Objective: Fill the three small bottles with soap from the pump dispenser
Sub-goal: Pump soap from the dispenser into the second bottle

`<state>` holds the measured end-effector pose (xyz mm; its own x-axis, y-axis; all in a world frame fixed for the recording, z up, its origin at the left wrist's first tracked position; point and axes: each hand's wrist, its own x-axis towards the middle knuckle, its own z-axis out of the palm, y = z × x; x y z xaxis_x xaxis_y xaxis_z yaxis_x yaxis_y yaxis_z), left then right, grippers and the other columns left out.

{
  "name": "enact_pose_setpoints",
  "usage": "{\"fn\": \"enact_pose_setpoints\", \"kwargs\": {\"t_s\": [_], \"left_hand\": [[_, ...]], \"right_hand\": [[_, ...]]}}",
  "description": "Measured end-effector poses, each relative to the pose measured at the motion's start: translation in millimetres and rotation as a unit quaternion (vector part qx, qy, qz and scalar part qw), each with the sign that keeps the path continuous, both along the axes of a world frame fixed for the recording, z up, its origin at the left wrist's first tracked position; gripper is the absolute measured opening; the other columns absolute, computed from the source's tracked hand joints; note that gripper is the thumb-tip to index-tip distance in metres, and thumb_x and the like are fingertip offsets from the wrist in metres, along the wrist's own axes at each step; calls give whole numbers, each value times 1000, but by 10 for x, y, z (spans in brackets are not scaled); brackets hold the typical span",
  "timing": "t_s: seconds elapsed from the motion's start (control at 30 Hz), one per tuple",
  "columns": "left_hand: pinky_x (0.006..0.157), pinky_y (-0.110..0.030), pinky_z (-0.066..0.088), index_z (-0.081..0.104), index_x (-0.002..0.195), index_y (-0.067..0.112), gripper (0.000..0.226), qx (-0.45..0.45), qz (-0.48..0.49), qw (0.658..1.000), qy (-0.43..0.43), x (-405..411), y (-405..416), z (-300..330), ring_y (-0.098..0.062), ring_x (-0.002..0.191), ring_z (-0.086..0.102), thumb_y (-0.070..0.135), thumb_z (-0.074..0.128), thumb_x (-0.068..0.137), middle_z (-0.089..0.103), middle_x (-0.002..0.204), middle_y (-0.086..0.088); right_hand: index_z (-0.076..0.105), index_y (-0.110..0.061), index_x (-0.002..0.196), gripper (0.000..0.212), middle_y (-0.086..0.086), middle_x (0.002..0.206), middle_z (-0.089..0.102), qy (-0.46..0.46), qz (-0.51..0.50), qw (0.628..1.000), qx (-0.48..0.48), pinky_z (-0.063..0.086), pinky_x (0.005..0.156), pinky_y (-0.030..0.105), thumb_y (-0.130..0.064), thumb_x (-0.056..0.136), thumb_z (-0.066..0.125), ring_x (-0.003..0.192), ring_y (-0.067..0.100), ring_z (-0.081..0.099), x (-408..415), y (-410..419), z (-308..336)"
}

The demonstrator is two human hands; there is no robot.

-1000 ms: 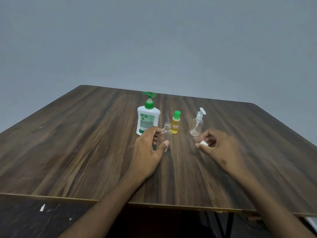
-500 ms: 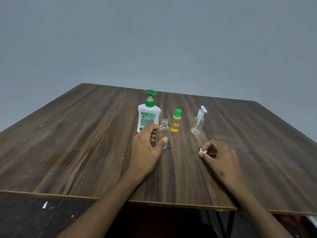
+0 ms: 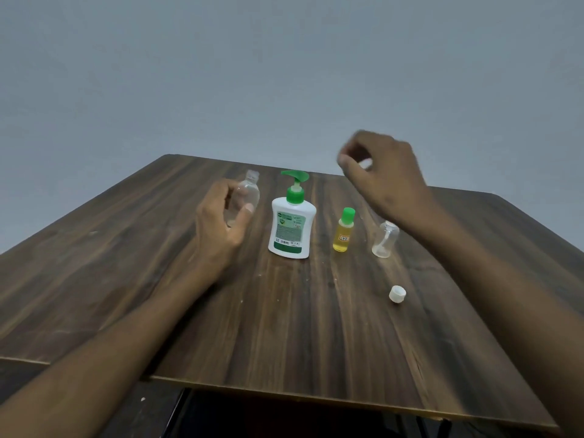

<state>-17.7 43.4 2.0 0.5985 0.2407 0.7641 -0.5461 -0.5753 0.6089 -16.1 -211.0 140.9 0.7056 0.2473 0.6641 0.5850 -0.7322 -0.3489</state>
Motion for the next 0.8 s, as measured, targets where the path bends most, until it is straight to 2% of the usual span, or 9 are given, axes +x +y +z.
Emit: {"fn": "enact_pose_setpoints", "kwargs": {"t_s": [0.07,0.17,0.27,0.37,0.43,0.57,0.67,0.8], "left_hand": [[69,-18,43,64,110,9,22,12,-6,1000,-6,86,-31,-60,1,85,57,21,63,93,66,100,2],[68,-15,39,64,108,8,18,14,-13,999,-26,157,-87,-62,-2,82,56,19,64,94,64,97,1],[69,-15,37,67,112,10,19,40,-27,998,-36,176,-103,-73,-3,82,55,19,66,96,62,98,4],[70,-15,38,70,115,9,22,44,-31,998,-37,219,-89,-119,-2,82,55,19,68,96,61,97,5],[70,-15,38,72,117,9,24,33,-32,998,-38,249,-84,-136,-3,82,56,19,69,96,60,96,5],[69,-15,39,74,122,11,27,20,-39,998,-39,270,-63,-131,-5,81,57,18,67,96,61,96,4],[69,-15,40,74,126,14,30,8,-43,998,-35,279,-49,-115,-7,81,57,17,65,97,62,97,0],[72,-16,42,71,131,15,35,11,-58,998,-23,290,-57,-102,-8,87,59,19,64,98,64,102,-2]], "right_hand": [[68,-16,85,22,-5,83,70,4,12,1000,-20,55,78,39,-32,91,54,81,14,65,324,318,137],[69,-5,83,34,3,80,73,71,-5,997,-20,55,76,39,-33,92,52,80,23,67,768,686,164],[71,1,81,40,2,75,75,156,-5,986,54,60,78,45,-31,89,49,75,22,73,1058,869,49],[73,1,83,37,3,68,75,231,-10,964,135,63,78,41,-25,90,48,64,18,73,1232,952,-100],[72,-1,83,35,6,66,75,264,-9,949,172,62,82,41,-23,90,46,68,23,75,1299,983,-170],[72,-3,85,33,7,66,75,293,-22,937,186,61,84,43,-19,81,43,81,29,75,1337,1020,-253],[70,-2,89,35,8,70,76,298,-35,937,178,62,72,38,-18,79,41,81,32,75,1357,1025,-286],[67,1,103,36,8,81,76,300,-37,938,170,54,58,26,-18,85,42,55,18,71,1366,1018,-315]]}}
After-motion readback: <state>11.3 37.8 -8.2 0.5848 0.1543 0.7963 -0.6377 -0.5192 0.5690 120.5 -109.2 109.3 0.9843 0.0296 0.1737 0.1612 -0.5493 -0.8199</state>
